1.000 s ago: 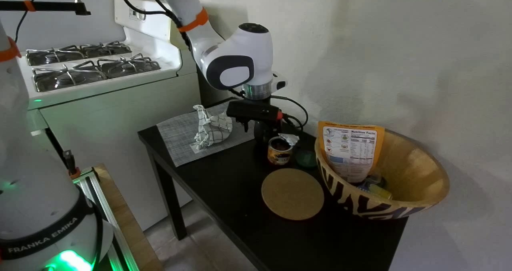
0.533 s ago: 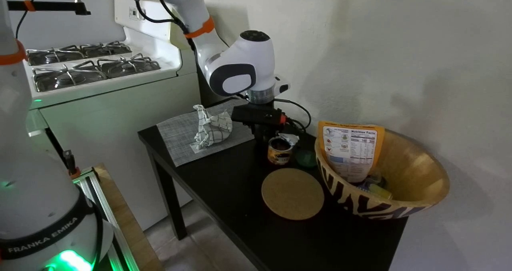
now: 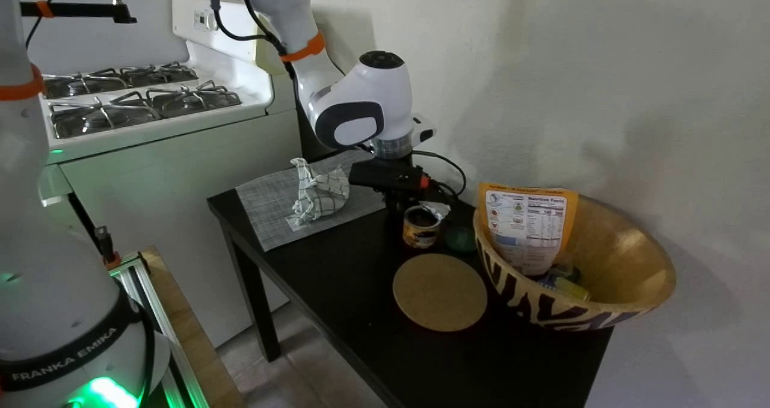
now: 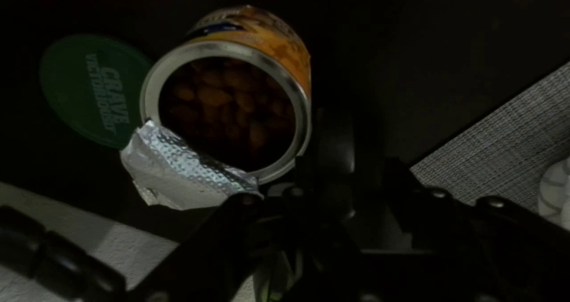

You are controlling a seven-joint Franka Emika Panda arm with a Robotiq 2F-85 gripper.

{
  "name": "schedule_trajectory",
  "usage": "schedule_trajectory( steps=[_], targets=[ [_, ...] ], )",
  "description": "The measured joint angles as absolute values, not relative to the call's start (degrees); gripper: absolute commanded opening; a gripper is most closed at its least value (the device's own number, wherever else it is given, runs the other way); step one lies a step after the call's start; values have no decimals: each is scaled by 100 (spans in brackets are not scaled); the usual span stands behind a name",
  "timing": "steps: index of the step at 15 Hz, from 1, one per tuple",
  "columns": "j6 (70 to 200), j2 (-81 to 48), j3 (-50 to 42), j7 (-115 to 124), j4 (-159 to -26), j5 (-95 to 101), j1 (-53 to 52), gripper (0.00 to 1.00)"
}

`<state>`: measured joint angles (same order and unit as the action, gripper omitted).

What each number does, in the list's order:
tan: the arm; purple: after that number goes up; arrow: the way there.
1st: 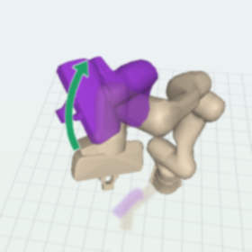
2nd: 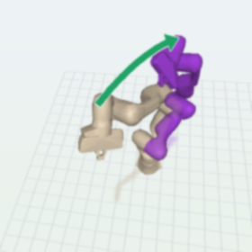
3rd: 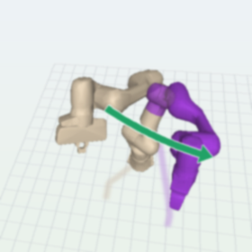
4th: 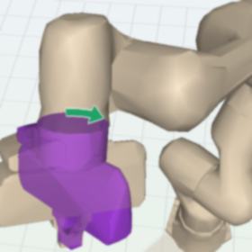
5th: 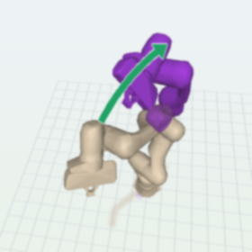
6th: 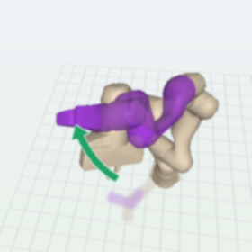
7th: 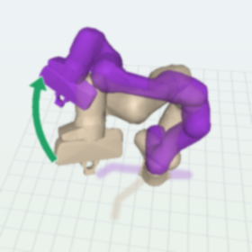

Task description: Put the black cup onto the coaster

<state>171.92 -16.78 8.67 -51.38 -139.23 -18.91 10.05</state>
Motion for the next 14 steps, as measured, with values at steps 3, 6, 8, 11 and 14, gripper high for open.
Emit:
schedule_trajectory(
  steps=[3, 6, 8, 11, 14],
  targets=[
    [17196, -1677, 900, -5134, -13911, -1893, 1038, 5],
    [17196, -1679, 918, -5135, -13910, -1893, 1050, 6],
    [17196, -1674, 941, -5135, -13914, -1898, 1061, 6],
    [17196, -1599, 1104, -5155, -13965, -1993, 1140, 6],
    [17196, -1353, 1444, -5307, -14053, -2249, 1304, 6]
  ],
)
